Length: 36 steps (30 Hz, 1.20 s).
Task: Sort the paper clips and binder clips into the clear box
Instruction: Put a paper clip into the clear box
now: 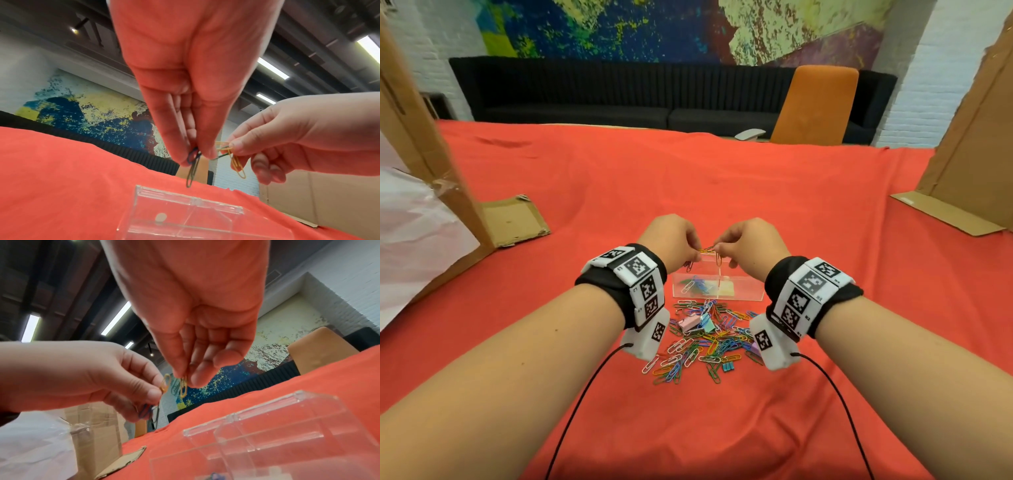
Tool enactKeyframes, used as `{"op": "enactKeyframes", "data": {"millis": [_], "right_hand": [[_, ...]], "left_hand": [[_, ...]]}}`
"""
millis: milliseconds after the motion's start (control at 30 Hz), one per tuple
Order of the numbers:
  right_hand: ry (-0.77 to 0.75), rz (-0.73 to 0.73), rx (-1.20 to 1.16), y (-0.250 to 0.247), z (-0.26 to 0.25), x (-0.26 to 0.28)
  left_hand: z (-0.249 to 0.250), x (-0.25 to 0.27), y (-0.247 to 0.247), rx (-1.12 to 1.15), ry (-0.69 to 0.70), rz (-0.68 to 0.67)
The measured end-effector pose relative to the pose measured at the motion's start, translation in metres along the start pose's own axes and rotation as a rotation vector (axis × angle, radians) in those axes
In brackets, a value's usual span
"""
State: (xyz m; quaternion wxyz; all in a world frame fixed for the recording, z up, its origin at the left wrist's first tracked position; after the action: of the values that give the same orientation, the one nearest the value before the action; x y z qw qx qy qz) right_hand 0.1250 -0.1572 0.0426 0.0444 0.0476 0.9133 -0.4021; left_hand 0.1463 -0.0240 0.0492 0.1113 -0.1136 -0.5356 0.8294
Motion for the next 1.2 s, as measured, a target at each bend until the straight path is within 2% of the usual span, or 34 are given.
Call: {"op": "enactKeyframes", "data": {"millis": [233, 433, 467, 533, 600, 667, 800, 900, 1033, 1200], "right_hand": [[0.014, -0.033, 0.107, 0.02, 0.007, -0.007], [-0.08, -0.076, 0.077, 0.019, 0.0, 0.003], [-0.096, -0.13, 0.081, 0.02, -0.002, 0.007], [-0.127, -0.333, 0.164, 0.029, -0.005, 0.021], [-0.162, -0.547, 0.38, 0.044, -0.004, 0.037], [-0.214, -0.59, 0.582, 0.056, -0.002, 0.042], [-0.224, -0.629, 0.73, 0.073, 0.003, 0.042], [-0.246, -0.651, 0.787, 0.077, 0.004, 0.044], [-0.189, -0.594, 0.735, 0.07, 0.01, 0.044], [-0.147, -0.54, 0.644, 0.059, 0.022, 0.04]], "left_hand": [[-0.005, -0.01, 0.017, -0.034, -0.025, -0.029], [-0.001, 0.004, 0.018, -0.187, -0.007, -0.042], [-0.003, 0.009, 0.021, -0.209, -0.016, -0.103], [-0.009, 0.02, 0.033, -0.233, -0.047, -0.298], [-0.015, 0.031, 0.044, -0.258, -0.066, -0.469], [-0.017, 0.038, 0.049, -0.348, -0.05, -0.543], [-0.019, 0.047, 0.056, -0.475, -0.044, -0.603], [-0.022, 0.049, 0.061, -0.501, -0.05, -0.618], [-0.024, 0.048, 0.065, -0.507, -0.036, -0.615], [-0.032, 0.045, 0.063, -0.48, -0.052, -0.486]]}}
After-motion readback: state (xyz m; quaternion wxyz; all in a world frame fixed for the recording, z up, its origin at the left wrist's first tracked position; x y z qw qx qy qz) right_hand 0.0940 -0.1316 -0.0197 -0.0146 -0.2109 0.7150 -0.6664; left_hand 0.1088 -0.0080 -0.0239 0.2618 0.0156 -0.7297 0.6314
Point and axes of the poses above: each hand's wrist, its own x-axis away from the middle knuckle, its own y-axis out of the palm, z = x × y, the point moved 6 cm from there along -x, towards the middle knuckle, and after that the axes turned 4 degrees about -x, right-handed, at the moved point
